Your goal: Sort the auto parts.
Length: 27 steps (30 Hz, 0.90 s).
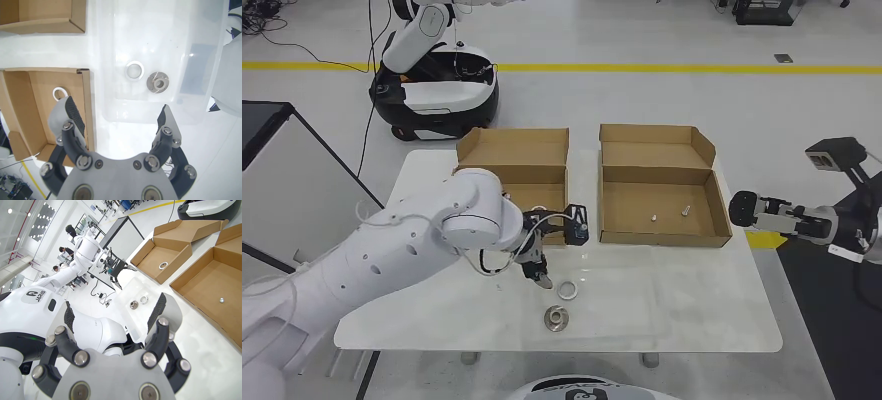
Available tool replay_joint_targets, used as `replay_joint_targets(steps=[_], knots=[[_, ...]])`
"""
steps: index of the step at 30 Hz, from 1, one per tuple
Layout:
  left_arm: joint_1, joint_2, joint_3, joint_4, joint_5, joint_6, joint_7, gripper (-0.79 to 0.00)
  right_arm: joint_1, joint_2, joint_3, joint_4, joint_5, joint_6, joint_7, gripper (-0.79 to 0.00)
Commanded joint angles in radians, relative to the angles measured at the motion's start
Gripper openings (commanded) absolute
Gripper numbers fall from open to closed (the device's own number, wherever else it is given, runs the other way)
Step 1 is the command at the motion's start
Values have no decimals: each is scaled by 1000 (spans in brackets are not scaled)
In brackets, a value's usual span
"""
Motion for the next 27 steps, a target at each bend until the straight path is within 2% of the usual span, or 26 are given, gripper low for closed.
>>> replay_joint_targets(steps=[1, 8, 15, 20, 27], knots=[[-3, -9, 14, -26, 0, 11, -15, 0, 0, 0, 0, 0, 0, 0, 0, 0], [-44, -57, 53, -69, -33, 83, -57, 0, 0, 0, 0, 0, 0, 0, 0, 0], [-90, -127, 125, -35, -26, 196, -132, 0, 0, 0, 0, 0, 0, 0, 0, 0], [-103, -174, 154, 1, -66, 195, -114, 0, 0, 0, 0, 0, 0, 0, 0, 0], [-106, -219, 184, 53, -39, 197, -104, -6, 0, 0, 0, 0, 0, 0, 0, 0]])
